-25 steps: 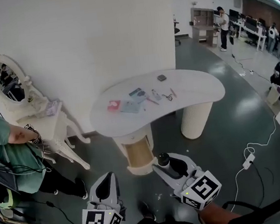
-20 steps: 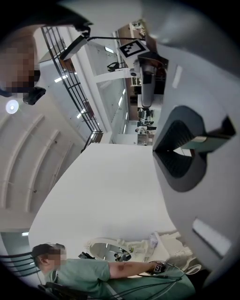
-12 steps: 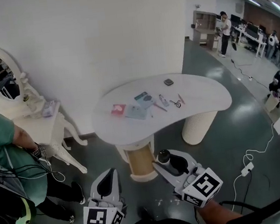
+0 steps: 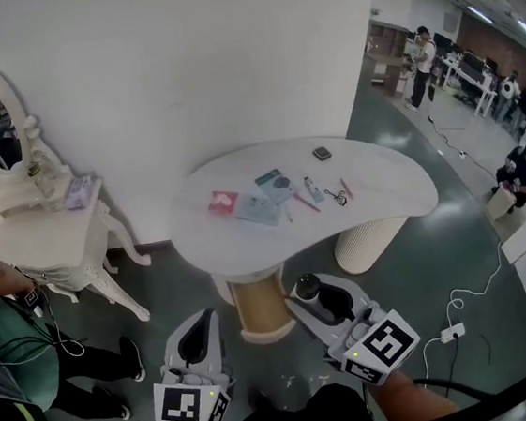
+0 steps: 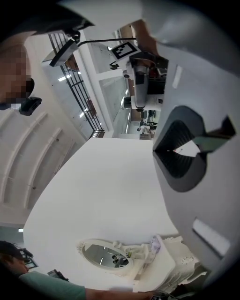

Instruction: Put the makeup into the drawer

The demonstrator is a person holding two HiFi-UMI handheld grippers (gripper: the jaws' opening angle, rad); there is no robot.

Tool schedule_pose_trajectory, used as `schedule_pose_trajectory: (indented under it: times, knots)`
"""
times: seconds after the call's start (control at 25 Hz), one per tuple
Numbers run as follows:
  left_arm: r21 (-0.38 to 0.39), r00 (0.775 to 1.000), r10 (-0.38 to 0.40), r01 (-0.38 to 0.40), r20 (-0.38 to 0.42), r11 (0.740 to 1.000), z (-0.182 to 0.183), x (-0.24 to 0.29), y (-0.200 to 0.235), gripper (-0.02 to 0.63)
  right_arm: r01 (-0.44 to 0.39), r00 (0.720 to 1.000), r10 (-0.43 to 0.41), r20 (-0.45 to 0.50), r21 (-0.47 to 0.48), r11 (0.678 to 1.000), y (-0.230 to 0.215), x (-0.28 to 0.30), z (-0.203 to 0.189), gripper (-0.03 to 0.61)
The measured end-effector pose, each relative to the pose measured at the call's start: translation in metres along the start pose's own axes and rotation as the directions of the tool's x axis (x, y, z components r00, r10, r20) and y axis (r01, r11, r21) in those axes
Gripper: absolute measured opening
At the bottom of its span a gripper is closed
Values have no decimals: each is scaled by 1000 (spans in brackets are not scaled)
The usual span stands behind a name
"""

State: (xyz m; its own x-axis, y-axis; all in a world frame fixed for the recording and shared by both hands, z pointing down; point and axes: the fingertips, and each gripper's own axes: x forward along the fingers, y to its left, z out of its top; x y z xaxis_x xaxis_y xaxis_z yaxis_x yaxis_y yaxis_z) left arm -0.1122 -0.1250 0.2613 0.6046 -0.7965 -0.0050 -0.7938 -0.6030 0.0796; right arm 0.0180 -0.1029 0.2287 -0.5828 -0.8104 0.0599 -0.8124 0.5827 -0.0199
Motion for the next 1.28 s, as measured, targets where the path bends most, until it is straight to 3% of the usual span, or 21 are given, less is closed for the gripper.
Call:
schedule_pose_trajectory:
  times: [0.32,0.68,0.96,1.12,1.28]
  knots:
    - [5,999,42,-42,-28,999,-15,30,4,0,-64,998,64,-14,-7,998,-31,24,-6,146]
    - [17,990,122,-122,-65,992,-38,73,-11,0,-271,959,267,-97,-29,962,-61,50,-44,146]
    - [25,967,209,-207,-148,978,-90,79,3,0,-380,908,374,-191,3,925,-60,70,-113,146]
    - [-9,947,276,-281,-166,960,-116,82,6,0,-472,852,461,-247,13,881,-56,75,-154,146]
    - [-15,935,313,-320,-167,947,-138,78,8,0,-508,811,484,-328,18,861,-51,81,-199,146]
